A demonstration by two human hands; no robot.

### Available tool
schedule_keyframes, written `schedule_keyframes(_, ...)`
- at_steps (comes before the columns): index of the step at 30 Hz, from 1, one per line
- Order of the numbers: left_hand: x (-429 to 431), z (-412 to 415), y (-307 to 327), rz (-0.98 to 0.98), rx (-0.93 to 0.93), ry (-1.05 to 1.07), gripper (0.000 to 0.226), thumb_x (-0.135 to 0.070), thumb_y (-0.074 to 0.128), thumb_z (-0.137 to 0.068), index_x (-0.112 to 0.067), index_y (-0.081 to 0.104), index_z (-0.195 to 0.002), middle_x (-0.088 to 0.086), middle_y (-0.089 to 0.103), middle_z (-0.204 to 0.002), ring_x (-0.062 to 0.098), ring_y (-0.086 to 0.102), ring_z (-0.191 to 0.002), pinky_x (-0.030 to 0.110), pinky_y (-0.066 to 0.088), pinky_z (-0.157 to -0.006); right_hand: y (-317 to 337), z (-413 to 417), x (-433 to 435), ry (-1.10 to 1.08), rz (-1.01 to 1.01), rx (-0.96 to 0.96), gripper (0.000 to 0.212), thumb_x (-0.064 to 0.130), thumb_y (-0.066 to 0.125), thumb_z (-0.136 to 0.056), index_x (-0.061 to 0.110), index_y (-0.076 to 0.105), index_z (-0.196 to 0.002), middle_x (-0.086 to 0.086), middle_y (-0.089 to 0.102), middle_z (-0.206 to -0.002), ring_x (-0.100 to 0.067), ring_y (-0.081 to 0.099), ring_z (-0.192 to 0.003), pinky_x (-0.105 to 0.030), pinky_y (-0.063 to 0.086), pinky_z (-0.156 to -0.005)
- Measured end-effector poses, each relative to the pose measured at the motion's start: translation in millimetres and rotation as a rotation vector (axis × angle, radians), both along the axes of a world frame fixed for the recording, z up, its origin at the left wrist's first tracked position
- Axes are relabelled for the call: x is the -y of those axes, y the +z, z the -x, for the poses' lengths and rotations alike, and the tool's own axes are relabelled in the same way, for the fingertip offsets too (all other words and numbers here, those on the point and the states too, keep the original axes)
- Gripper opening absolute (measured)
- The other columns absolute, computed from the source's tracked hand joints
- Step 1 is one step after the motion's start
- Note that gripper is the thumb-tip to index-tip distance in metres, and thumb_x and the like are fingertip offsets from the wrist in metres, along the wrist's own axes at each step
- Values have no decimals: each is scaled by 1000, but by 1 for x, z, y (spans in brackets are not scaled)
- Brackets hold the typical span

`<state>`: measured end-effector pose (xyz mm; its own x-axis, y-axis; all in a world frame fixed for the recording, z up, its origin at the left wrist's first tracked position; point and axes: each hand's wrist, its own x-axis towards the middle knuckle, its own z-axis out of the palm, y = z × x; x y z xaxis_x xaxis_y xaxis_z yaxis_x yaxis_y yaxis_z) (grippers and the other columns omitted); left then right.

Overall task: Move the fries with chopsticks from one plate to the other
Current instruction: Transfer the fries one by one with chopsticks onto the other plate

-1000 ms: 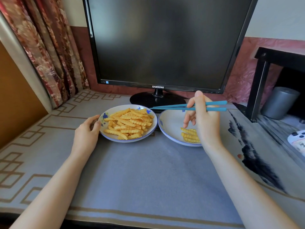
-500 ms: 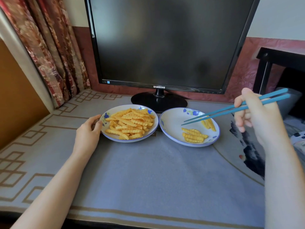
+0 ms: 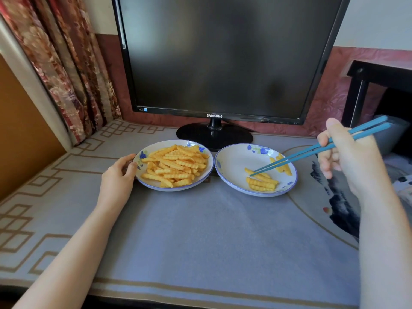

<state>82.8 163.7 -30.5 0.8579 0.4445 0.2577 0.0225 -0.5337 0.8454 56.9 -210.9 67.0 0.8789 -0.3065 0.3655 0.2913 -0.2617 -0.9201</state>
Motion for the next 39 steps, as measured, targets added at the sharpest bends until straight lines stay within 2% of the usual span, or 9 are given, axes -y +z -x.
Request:
schedule_keyframes(6,0,0,0,5,-1,-1,34,-21,43,-97,-15,57,-127,7,62,-122,16,52,-111,23,34,-84,-4,-5,-20,4,-50,80,42,29,41,-102,8,47,-66,-3,42,-37,-14,40,-25,-14,25,-32)
schedule_keyframes(10,0,1,0,4,2,-4,34,-20,43,-97,-15,58,-127,5,62,-122,8,48,-101,21,32,-84,-9,-8,-32,28,-15,108,41,27,41,-102,7,46,-67,-20,41,-46,-16,40,-25,-14,26,-33)
schedule_keyframes(15,-1,1,0,4,6,-7,33,-20,43,-97,-15,58,-126,5,62,-121,6,47,-99,21,32,-84,-11,-9,-37,99,-20,59,41,25,43,-102,5,49,-67,-6,41,-35,-15,39,-25,-11,25,-32)
schedule_keyframes(22,-2,-1,-2,9,4,-6,33,-20,44,-97,-16,58,-126,6,63,-121,14,53,-109,22,34,-85,-3,0,-22,112,56,25,39,24,41,-102,4,51,-70,-9,44,-35,-19,36,-26,-14,27,-33)
schedule_keyframes(26,-2,-1,-2,9,8,-5,33,-20,44,-97,-15,58,-126,6,63,-121,9,49,-101,21,33,-85,-3,0,-14,80,48,-7,40,27,41,-102,7,51,-69,-8,44,-35,-18,36,-26,-15,28,-33)
schedule_keyframes(31,-2,-1,-1,5,11,-1,33,-20,44,-97,-15,58,-126,6,63,-121,10,50,-104,21,33,-85,-7,-3,-23,11,28,22,42,33,42,-101,9,49,-67,-6,45,-35,-17,40,-27,-14,32,-35)
schedule_keyframes(37,-2,-1,-1,11,10,0,33,-20,44,-97,-15,58,-127,6,63,-121,14,53,-109,21,33,-85,-3,-1,-28,-65,-127,132,41,31,41,-101,12,45,-65,-2,43,-36,-15,41,-27,-18,28,-36)
schedule_keyframes(39,-3,-2,-1,12,12,1,33,-19,44,-97,-14,59,-126,7,63,-120,12,52,-103,20,33,-83,0,1,-32,-79,-188,165,41,31,41,-101,14,45,-64,0,41,-35,-15,41,-27,-23,23,-40)
